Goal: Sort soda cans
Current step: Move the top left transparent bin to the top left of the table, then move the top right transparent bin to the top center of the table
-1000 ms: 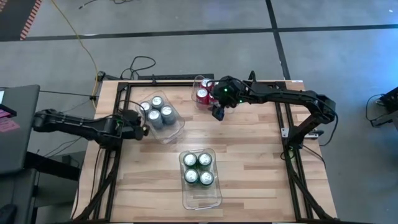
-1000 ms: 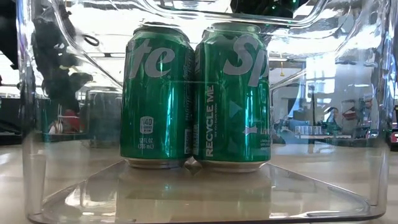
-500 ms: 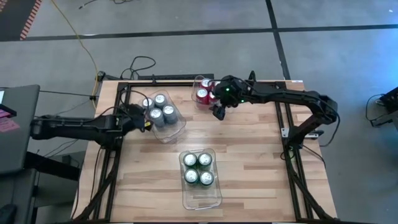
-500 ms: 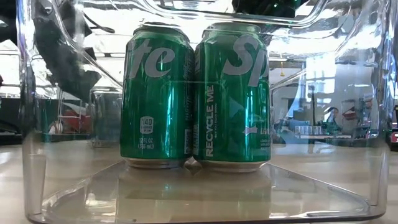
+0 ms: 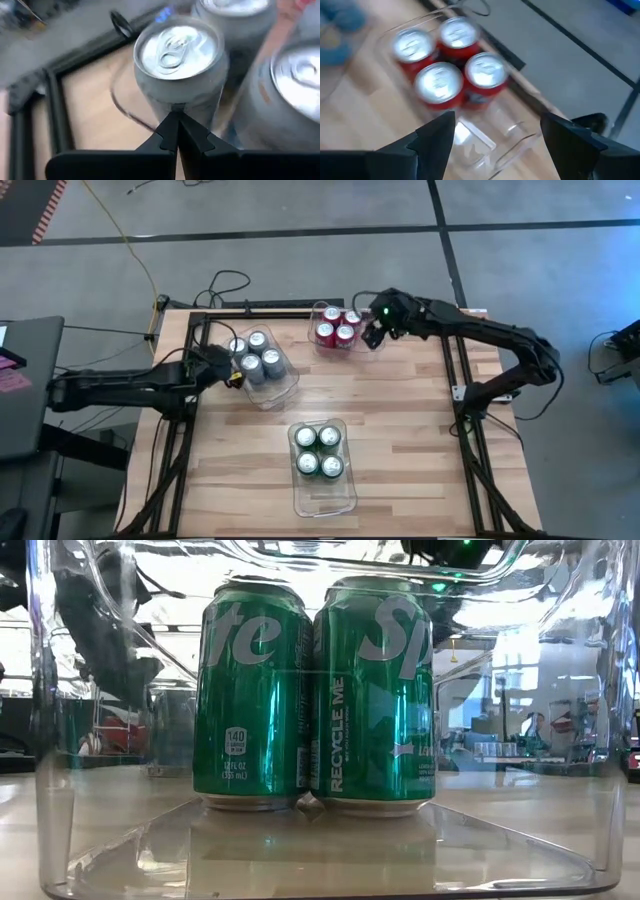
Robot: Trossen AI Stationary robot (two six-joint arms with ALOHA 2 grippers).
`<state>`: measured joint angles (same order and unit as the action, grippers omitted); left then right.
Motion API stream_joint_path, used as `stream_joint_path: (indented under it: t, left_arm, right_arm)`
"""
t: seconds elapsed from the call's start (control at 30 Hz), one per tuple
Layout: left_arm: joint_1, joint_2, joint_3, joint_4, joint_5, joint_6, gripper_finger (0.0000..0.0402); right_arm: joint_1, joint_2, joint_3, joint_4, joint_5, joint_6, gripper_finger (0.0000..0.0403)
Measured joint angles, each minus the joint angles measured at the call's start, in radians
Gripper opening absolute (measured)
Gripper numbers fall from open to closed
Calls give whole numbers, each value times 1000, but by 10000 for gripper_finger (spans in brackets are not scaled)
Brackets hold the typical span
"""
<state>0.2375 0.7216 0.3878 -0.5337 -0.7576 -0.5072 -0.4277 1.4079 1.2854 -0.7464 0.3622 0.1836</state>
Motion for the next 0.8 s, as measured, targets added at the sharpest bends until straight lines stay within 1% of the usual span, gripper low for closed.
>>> stream_joint_path:
  t: [0.07, 0.17, 0.33, 0.43, 0.5, 0.63, 0.67, 0.8]
  left_arm:
    - [0, -11, 9, -68, 44, -36, 2]
    - [-7, -34, 21, -110, 57, -97, 2]
    - [-22, -68, 53, -111, 61, -95, 2]
    - [-36, -75, 74, -111, 62, -100, 2]
    - [-45, -78, 83, -110, 62, -101, 2]
    - [-63, -77, 94, -98, 62, -102, 2]
    - [-68, -77, 95, -95, 62, -104, 2]
    - [-88, -77, 96, -102, 61, -113, 2]
  right_arm:
    - [-51, 5, 0, 15, 0, 0, 310]
    - [-141, 19, 0, 24, 0, -7, 310]
    - [-308, 52, 1, 29, 1, -7, 310]
    - [-382, 94, 1, 49, 0, -11, 310]
    - [-420, 127, 1, 99, -35, -35, 310]
    - [-489, 207, 1, 230, -190, -34, 310]
    - [-502, 226, 1, 250, -212, -28, 310]
    - [-537, 298, 1, 257, -224, -27, 310]
